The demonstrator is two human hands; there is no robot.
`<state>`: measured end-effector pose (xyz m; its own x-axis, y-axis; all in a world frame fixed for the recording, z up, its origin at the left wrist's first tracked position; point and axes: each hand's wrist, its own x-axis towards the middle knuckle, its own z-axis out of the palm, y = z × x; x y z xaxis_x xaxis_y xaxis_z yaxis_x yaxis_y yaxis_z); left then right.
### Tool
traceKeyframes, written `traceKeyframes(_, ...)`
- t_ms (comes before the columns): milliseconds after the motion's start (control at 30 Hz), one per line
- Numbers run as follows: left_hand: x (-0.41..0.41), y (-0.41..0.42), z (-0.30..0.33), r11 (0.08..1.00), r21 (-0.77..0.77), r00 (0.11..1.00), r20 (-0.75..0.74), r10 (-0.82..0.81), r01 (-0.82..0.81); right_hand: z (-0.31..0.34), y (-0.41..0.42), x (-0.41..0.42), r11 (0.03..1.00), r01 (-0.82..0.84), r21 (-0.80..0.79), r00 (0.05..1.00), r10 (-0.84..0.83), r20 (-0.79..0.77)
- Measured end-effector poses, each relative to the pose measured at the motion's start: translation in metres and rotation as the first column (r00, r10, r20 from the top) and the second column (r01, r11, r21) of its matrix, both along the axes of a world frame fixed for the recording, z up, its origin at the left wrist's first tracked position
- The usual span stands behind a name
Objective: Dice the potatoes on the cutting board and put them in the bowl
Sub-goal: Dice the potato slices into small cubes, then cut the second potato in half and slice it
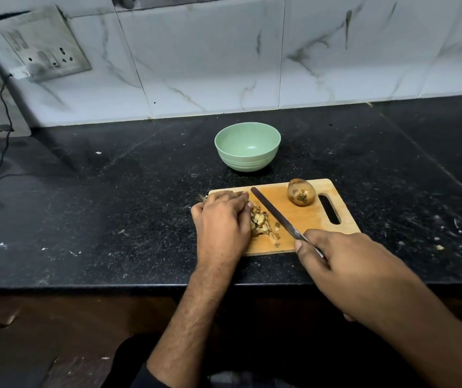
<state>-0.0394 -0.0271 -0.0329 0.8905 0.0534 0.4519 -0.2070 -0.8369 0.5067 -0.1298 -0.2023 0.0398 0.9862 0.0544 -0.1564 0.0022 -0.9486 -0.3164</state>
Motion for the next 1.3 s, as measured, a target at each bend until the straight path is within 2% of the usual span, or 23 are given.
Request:
traceKeyframes(200, -0.007, -0.003, 0.009, 0.999, -0.048, 1.000, 0.001, -0.001, 0.001, -0.011, -0.004, 0.009, 0.997, 0.077, 0.003, 0.995, -0.077, 0.062)
traceKeyframes(267, -0.006, -0.005, 0.011, 0.998, -0.049, 0.999, 0.012, -0.045, 0.045, -0.012, -0.006, 0.011, 0.995, 0.092, 0.049, 0.994, -0.095, 0.063)
traceKeyframes(433, 0.000, -0.023, 0.008, 0.980, -0.029, 0.980, 0.003, -0.197, 0.197, -0.019, -0.013, 0.013, 0.991, 0.122, 0.050, 0.992, -0.123, 0.032)
traceKeyframes(667, 0.019, -0.049, 0.018, 0.942, 0.147, 0.950, -0.128, -0.285, 0.303, -0.024, -0.037, 0.018, 0.973, 0.182, 0.140, 0.981, -0.190, 0.046)
traceKeyframes(867, 0.039, -0.067, 0.034, 0.901, 0.231, 0.903, -0.317, -0.289, 0.369, -0.023, -0.043, 0.024, 0.967, 0.181, 0.179, 0.979, -0.195, 0.066)
traceKeyframes(933, 0.041, -0.069, 0.037, 0.915, 0.200, 0.905, -0.324, -0.277, 0.352, -0.024, -0.043, 0.024, 0.964, 0.170, 0.204, 0.982, -0.183, 0.046)
traceKeyframes(1067, 0.028, -0.067, 0.037, 0.954, 0.006, 0.903, -0.327, -0.280, 0.299, -0.025, -0.039, 0.023, 0.966, 0.147, 0.212, 0.985, -0.163, 0.060)
traceKeyframes(1300, 0.011, -0.060, 0.027, 0.962, 0.038, 0.919, -0.309, -0.247, 0.271, -0.023, -0.023, 0.015, 0.988, 0.142, 0.065, 0.987, -0.147, 0.067)
